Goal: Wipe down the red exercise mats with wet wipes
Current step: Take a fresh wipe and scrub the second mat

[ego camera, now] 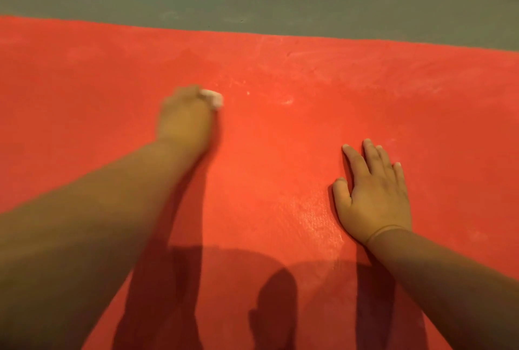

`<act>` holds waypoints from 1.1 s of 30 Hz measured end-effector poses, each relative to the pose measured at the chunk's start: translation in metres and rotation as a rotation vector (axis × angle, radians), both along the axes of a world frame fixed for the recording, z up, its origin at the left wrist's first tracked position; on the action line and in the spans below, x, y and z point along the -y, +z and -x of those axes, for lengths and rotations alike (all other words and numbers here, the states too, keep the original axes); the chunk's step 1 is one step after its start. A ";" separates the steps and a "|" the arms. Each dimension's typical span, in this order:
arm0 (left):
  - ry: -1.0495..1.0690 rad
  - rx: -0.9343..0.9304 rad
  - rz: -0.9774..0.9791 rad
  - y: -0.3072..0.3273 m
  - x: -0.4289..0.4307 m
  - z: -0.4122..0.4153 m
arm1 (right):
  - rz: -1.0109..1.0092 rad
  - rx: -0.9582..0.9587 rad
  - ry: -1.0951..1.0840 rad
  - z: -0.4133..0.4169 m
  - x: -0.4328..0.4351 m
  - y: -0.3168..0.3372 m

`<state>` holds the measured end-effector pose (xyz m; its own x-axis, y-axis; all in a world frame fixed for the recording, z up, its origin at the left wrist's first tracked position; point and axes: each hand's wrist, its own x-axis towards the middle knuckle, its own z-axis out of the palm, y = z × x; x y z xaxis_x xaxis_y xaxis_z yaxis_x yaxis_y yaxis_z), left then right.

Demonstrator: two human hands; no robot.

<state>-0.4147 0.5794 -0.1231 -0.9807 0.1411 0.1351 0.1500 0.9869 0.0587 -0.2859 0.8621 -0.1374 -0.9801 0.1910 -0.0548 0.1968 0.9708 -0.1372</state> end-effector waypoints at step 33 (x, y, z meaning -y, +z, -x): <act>-0.754 0.177 0.040 0.005 -0.054 0.038 | 0.027 0.018 -0.029 0.005 0.001 0.009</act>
